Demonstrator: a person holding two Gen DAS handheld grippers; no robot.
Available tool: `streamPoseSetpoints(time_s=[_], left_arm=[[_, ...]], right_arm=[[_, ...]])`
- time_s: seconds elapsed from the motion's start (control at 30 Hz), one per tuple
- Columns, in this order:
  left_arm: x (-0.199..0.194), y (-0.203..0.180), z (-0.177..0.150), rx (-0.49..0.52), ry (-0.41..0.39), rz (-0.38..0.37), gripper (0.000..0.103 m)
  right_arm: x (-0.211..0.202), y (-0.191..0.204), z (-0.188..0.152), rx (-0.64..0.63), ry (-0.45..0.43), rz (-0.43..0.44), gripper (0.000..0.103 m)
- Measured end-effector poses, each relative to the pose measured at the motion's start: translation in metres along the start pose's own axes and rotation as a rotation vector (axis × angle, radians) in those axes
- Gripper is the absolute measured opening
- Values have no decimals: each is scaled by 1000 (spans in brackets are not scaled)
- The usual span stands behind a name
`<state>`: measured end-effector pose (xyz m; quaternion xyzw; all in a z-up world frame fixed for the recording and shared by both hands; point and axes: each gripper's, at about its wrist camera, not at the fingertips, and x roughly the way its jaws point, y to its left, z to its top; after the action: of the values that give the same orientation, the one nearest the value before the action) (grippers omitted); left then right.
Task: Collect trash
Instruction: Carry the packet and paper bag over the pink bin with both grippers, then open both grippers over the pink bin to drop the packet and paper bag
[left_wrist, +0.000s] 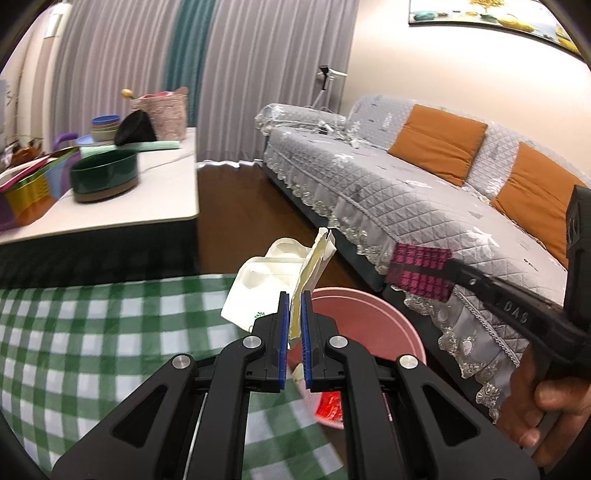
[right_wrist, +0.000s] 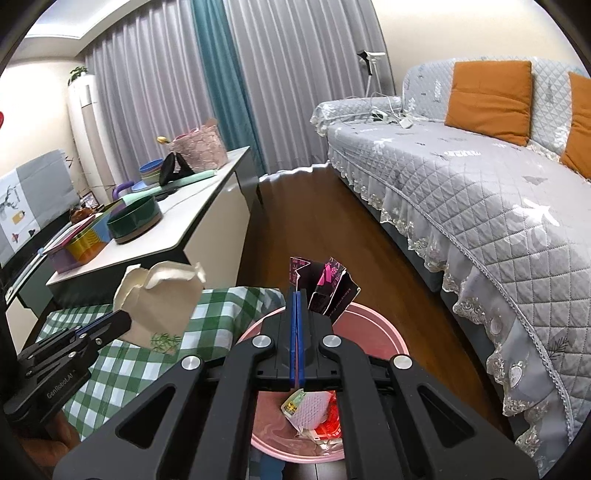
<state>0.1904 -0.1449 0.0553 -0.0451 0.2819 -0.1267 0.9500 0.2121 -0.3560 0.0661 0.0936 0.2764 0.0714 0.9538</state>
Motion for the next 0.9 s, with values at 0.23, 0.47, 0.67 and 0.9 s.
streamPoseSetpoints(time_s=[0.23,0.47,0.67,0.9], left_arm=[[27,-16,7,22,23,-30,6],[51,-20,11,26,64,-64,8],[61,-21,7,22,93,-81,27],[49,-6,5,-4,76,-53,28]], right_arm=[[17,-13,-2,18,27,-15,0],[26,-18,-4,24,48,-23,0],[36,-20,-7,25,88,-38,14],[34,-24,-6,47,73,-70,48]])
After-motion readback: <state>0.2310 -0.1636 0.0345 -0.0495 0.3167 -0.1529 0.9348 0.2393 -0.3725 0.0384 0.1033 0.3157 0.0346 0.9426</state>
